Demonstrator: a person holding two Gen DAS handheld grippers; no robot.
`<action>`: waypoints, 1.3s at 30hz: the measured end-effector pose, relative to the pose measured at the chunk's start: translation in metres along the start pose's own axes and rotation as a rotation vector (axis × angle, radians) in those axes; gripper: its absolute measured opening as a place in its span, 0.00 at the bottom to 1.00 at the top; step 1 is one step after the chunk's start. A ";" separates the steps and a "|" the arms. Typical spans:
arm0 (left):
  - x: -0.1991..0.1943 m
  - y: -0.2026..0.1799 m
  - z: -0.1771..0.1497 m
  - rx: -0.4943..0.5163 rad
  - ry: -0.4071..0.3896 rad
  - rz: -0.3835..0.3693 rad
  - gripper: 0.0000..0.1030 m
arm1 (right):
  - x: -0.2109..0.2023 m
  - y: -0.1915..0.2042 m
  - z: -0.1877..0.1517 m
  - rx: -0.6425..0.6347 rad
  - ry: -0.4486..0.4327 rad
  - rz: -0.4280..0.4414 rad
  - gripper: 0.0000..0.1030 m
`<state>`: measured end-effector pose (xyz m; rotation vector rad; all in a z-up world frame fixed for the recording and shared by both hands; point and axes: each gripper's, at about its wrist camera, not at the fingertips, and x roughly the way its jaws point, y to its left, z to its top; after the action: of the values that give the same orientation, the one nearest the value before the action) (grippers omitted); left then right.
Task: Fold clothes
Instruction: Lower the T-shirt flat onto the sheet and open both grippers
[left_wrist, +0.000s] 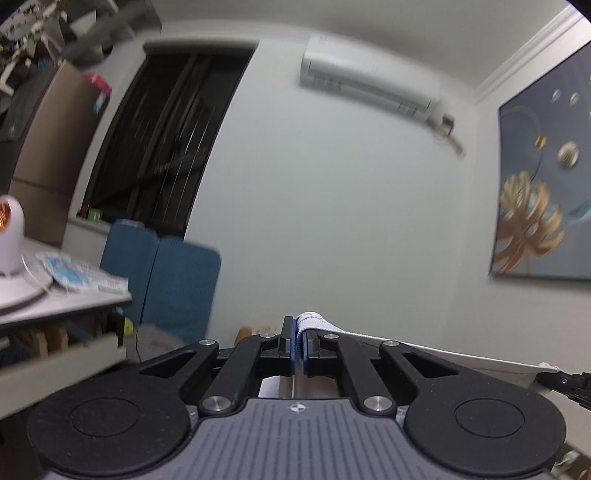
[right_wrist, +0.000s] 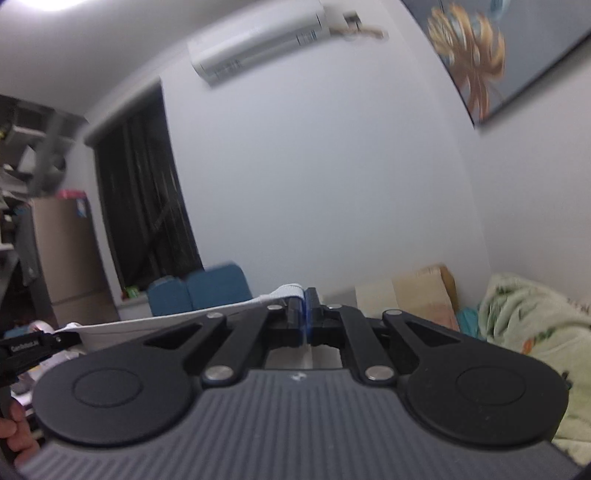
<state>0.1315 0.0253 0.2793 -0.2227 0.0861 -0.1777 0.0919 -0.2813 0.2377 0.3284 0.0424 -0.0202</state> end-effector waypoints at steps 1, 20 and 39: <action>0.031 0.007 -0.015 0.000 0.030 0.010 0.05 | 0.028 -0.006 -0.012 0.000 0.033 -0.017 0.04; 0.477 0.098 -0.383 0.070 0.544 0.123 0.07 | 0.402 -0.188 -0.324 0.117 0.523 -0.162 0.05; 0.437 0.103 -0.375 0.060 0.640 0.016 0.89 | 0.384 -0.190 -0.321 0.215 0.548 -0.067 0.79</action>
<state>0.5384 -0.0359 -0.1367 -0.0981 0.7169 -0.2300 0.4582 -0.3629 -0.1441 0.5398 0.5980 -0.0009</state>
